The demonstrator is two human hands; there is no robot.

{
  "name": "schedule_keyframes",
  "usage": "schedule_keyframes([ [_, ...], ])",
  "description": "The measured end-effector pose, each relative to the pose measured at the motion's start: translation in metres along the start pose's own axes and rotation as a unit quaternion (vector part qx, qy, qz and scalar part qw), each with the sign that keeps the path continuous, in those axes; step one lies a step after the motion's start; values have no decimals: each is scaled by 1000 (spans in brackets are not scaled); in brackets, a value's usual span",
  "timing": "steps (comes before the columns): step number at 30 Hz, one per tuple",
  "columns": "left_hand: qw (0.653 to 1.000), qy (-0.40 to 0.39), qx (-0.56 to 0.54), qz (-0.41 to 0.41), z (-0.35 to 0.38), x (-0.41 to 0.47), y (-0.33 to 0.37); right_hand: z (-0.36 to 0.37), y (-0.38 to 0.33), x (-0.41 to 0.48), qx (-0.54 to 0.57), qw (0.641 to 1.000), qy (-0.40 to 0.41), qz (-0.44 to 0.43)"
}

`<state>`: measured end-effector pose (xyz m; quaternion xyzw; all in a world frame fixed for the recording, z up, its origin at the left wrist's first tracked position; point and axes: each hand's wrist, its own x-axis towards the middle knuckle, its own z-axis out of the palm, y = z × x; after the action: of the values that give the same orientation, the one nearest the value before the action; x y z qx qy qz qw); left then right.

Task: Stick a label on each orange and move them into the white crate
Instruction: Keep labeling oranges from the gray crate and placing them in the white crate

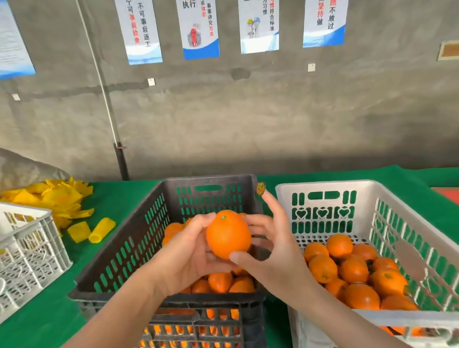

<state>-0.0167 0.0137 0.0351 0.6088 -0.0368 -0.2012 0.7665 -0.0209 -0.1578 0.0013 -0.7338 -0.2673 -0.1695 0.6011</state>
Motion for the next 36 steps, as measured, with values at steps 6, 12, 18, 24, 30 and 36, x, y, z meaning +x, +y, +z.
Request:
schedule_keyframes([
  [6,996,-30,-14,82,55,-18,-24,-43,-31,-31,92,992,2,89],
  [12,997,40,-23,56,91,-18,-36,-77,-49,-53,81,989,12,125],
  [18,997,50,1,60,118,-17,-50,-83,-46,-64,-24,996,16,86],
  [24,994,75,15,79,134,-14,-58,-86,-33,-70,-130,989,65,17],
  [30,986,115,71,100,137,-11,-63,-92,-28,-73,-264,955,106,-87],
  [36,985,129,75,84,138,-2,-67,-108,-24,-68,-270,959,74,52],
])
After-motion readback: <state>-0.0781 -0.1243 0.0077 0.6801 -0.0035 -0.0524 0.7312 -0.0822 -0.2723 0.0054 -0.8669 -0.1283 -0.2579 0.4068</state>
